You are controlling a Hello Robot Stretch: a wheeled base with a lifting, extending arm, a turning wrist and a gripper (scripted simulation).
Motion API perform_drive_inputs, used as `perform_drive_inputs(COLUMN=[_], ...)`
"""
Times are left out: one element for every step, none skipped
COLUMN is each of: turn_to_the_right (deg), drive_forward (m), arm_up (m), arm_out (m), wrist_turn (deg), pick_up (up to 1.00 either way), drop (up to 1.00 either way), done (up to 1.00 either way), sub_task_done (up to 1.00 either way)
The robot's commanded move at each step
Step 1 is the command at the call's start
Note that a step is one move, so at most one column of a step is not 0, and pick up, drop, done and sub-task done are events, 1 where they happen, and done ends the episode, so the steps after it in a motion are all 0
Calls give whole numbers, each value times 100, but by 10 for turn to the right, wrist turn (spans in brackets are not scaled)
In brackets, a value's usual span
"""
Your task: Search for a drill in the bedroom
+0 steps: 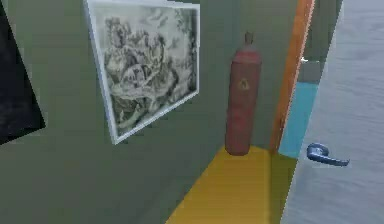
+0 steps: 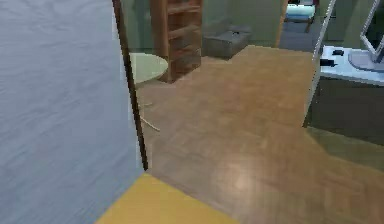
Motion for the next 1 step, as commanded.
perform_drive_inputs(turn_to_the_right=[450], drive_forward=[0], arm_up=[0], arm_out=[0], wrist_turn=[0], pick_up=[0], drop=[0], done=[0], sub_task_done=[0])
